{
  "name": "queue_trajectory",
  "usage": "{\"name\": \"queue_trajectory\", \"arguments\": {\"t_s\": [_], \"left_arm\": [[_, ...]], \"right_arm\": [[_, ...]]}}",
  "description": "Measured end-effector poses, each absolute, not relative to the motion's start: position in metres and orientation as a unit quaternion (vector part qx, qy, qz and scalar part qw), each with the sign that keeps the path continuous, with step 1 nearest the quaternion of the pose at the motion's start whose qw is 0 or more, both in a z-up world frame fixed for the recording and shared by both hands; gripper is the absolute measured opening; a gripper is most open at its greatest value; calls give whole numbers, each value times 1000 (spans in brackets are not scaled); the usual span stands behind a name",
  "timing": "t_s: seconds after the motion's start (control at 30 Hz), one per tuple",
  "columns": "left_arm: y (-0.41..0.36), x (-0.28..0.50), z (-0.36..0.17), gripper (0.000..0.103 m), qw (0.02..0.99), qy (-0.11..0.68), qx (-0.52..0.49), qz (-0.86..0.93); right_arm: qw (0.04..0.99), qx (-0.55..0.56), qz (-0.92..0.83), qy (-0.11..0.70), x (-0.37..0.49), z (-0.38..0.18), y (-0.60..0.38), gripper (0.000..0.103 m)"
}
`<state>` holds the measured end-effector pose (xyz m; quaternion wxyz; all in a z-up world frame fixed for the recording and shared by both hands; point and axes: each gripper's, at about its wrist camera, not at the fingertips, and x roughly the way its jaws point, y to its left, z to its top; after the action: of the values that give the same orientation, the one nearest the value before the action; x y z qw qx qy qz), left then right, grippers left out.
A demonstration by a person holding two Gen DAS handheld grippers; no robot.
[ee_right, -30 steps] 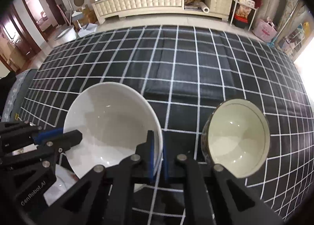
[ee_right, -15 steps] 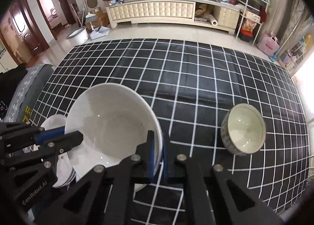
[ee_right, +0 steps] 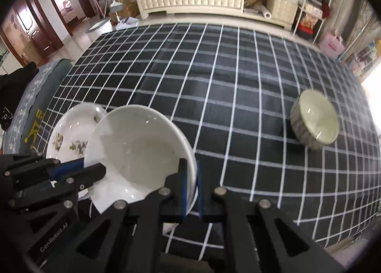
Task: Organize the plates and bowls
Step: 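Carry the second white bowl and lower it into the first white bowl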
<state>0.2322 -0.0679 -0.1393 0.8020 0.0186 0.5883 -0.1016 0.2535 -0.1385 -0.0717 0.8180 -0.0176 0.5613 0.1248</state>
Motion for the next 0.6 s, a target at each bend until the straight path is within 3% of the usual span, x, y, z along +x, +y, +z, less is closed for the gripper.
{"name": "queue_trajectory", "arguments": {"t_s": [0.6], "left_arm": [[-66,228,-167,9,782,615,11,-100]], "right_arm": [[789,-9,121,602,255,-97,-136,10]]}}
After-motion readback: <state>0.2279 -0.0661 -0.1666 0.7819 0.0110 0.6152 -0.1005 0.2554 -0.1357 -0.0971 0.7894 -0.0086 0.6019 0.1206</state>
